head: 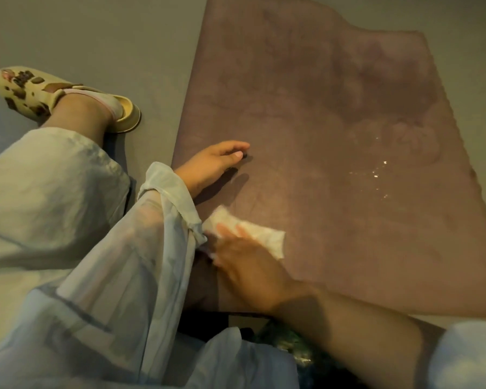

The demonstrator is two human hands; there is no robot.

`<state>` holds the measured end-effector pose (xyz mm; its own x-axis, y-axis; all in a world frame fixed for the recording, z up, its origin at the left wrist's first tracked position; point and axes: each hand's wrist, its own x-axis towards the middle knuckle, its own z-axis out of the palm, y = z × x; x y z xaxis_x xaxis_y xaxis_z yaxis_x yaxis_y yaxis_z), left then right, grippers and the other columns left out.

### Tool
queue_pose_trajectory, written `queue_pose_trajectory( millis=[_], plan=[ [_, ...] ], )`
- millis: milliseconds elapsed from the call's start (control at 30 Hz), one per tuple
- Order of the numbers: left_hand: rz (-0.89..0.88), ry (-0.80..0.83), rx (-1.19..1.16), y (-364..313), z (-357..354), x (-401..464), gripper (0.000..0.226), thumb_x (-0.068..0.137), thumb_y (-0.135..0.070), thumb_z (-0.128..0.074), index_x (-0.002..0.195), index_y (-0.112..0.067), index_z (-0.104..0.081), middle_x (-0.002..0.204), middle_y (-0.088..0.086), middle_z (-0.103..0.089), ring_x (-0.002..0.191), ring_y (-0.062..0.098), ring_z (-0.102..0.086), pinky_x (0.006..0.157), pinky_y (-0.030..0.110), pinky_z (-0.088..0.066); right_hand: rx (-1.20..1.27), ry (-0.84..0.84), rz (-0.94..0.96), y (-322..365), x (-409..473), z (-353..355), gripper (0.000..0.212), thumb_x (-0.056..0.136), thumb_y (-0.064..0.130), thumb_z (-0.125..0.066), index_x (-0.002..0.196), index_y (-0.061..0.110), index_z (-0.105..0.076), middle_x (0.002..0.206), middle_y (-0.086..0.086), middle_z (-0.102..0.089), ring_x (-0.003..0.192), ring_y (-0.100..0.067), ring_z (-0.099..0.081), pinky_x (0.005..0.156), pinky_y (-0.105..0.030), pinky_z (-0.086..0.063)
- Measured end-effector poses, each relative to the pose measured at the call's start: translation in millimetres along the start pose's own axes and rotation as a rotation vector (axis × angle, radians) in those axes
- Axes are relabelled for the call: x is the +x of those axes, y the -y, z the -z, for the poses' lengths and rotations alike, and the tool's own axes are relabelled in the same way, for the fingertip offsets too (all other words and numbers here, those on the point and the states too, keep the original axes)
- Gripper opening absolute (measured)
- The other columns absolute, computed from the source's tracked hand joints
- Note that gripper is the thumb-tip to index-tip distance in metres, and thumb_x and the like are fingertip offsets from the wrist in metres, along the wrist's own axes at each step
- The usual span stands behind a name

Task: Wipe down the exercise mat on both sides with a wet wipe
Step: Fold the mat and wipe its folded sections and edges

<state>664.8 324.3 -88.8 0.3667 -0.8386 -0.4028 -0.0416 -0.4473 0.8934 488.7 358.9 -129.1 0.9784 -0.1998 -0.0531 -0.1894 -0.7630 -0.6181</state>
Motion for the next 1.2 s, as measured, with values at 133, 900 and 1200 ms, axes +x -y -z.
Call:
queue_pose_trajectory(
  millis=[133,900,1200],
  plan=[
    [-0.032,0.007,0.146,4,-2,-3,0.035,0.098,-0.008,-0.044,0.132,-0.007,-0.049,0.130,0.008,-0.054,0.117,0.014,-0.050,0.100,0.021,-0.037,-0.173,0.135,0.301,17,-3,-20,0.029,0.088,0.018,-0.064,0.115,0.008,-0.066,0.120,-0.011,-0.064,0.118,-0.031,-0.055,0.111,-0.051,-0.029],
    [-0.412,-0.061,1.034,34,-95,-15,0.046,0.090,-0.026,-0.058,0.135,-0.021,-0.049,0.152,0.009,-0.029,0.138,0.030,-0.023,0.108,0.040,-0.015,-0.151,-0.109,-0.848,-101,-136,11,0.056,0.099,0.042,-0.007,0.146,0.024,0.017,0.151,0.008,0.026,0.135,-0.011,0.032,0.109,-0.036,0.023],
    [-0.509,-0.092,1.111,28,-133,-9,0.043,0.088,-0.021,-0.056,0.131,-0.018,-0.052,0.147,0.010,-0.036,0.135,0.032,-0.029,0.108,0.041,-0.013,-0.232,-0.101,-0.456,-51,-145,-8,0.057,0.098,0.041,-0.023,0.149,0.017,-0.017,0.157,-0.002,-0.013,0.144,-0.027,-0.013,0.115,-0.046,-0.015]
  ],
)
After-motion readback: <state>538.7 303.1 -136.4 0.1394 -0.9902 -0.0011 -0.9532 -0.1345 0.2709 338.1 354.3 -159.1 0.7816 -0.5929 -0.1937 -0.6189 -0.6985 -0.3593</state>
